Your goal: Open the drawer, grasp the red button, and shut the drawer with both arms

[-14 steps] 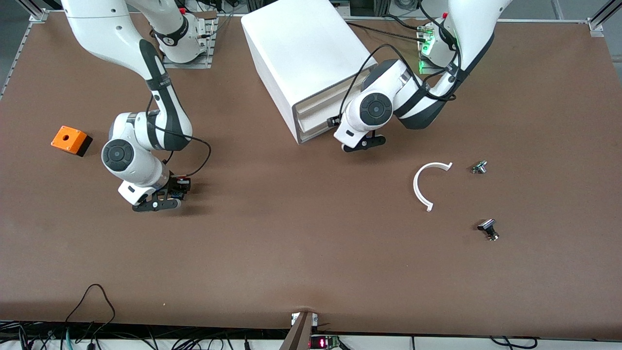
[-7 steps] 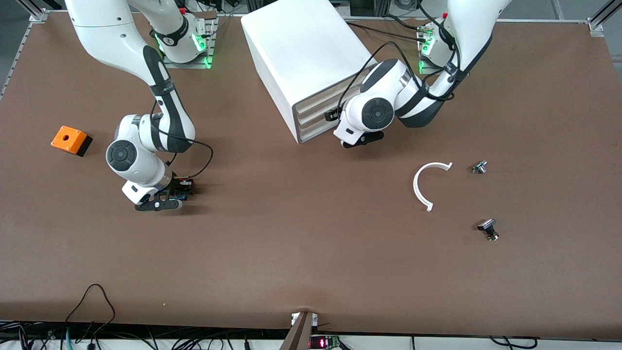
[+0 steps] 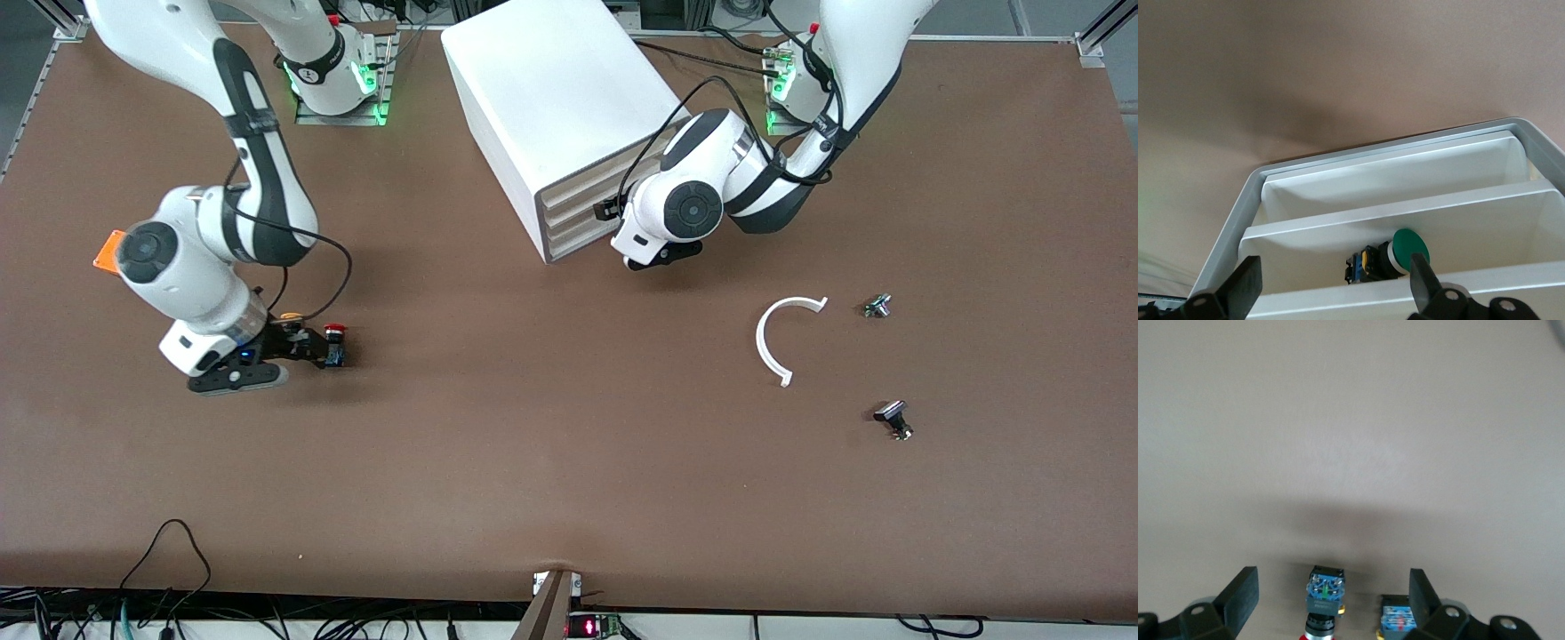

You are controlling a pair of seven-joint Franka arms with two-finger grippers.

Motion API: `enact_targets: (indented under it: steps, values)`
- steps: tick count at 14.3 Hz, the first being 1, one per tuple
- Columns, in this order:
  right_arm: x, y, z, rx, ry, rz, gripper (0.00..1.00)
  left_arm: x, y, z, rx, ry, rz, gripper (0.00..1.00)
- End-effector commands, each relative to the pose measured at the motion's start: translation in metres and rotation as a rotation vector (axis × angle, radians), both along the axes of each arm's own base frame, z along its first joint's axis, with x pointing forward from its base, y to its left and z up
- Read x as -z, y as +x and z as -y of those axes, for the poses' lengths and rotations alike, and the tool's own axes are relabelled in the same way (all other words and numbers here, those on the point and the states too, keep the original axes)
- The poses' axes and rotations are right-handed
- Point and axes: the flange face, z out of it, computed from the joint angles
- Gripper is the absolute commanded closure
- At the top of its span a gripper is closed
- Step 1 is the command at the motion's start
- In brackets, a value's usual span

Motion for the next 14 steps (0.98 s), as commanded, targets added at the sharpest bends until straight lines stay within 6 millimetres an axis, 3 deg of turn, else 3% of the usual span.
enact_targets:
  steps: [1,3,6,9,11,14]
  values:
    - [-0.047,-0.013,0.002,-0.004,0.060,-0.018,0.00,-0.022,0.018,-0.008,0.001,-0.022,0.034,0.02]
    - [-0.074,-0.016,0.001,0.029,0.086,-0.025,0.00,-0.040,0.050,-0.032,0.005,0.012,0.108,0.02]
    - [-0.108,-0.019,0.003,0.016,0.093,-0.032,0.00,-0.087,0.101,-0.077,0.013,0.083,0.187,0.02]
    - [-0.152,-0.019,0.008,0.037,0.052,-0.092,0.00,-0.118,0.140,-0.140,0.058,0.024,0.215,0.02]
    - [-0.189,-0.025,0.013,0.085,-0.006,-0.101,0.00,-0.134,0.152,-0.177,0.197,0.024,0.261,0.02]
    - [-0.228,-0.040,0.018,0.080,0.009,-0.113,0.00,-0.178,0.164,-0.217,0.373,0.060,0.357,0.02]
